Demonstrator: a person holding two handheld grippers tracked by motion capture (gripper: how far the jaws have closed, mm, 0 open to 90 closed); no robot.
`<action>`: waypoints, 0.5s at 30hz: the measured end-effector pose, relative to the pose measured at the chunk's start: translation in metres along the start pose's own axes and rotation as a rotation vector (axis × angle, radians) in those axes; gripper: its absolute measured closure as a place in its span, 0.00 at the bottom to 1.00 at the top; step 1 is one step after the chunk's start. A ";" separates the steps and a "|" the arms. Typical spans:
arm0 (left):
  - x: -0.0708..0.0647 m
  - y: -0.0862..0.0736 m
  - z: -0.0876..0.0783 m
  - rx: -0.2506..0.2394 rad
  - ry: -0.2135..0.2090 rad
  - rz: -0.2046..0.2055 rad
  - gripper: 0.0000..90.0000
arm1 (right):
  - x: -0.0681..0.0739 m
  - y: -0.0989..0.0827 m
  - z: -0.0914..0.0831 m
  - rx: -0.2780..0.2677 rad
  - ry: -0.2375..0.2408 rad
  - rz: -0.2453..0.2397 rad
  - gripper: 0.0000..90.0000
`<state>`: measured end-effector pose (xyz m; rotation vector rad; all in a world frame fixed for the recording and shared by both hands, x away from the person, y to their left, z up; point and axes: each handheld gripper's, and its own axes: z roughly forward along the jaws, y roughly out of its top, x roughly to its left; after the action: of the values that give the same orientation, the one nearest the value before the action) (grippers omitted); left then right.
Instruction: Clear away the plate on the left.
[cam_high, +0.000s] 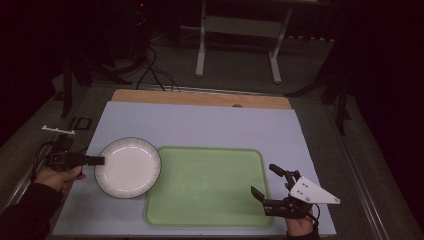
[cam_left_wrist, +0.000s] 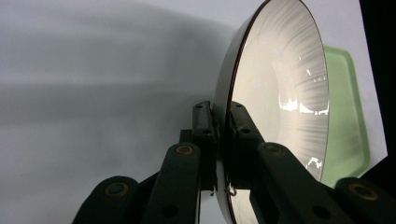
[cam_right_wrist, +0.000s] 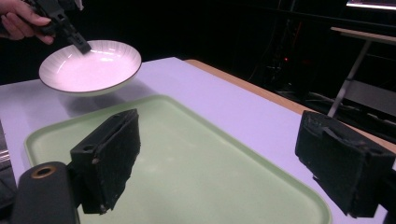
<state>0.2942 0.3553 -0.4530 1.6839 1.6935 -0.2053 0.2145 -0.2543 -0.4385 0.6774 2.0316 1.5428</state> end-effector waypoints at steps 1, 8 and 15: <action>-0.004 0.003 0.000 -0.006 0.005 0.002 0.93 | 0.000 0.000 0.000 0.000 0.000 0.000 0.15; -0.021 0.013 0.004 0.004 -0.010 0.042 0.93 | 0.000 0.000 -0.001 -0.001 -0.002 -0.001 0.15; -0.042 0.023 0.004 0.004 -0.013 0.071 0.93 | 0.000 0.000 -0.001 0.002 -0.005 -0.003 0.15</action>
<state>0.3122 0.3226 -0.4229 1.7390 1.6216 -0.1863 0.2137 -0.2544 -0.4384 0.6783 2.0300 1.5366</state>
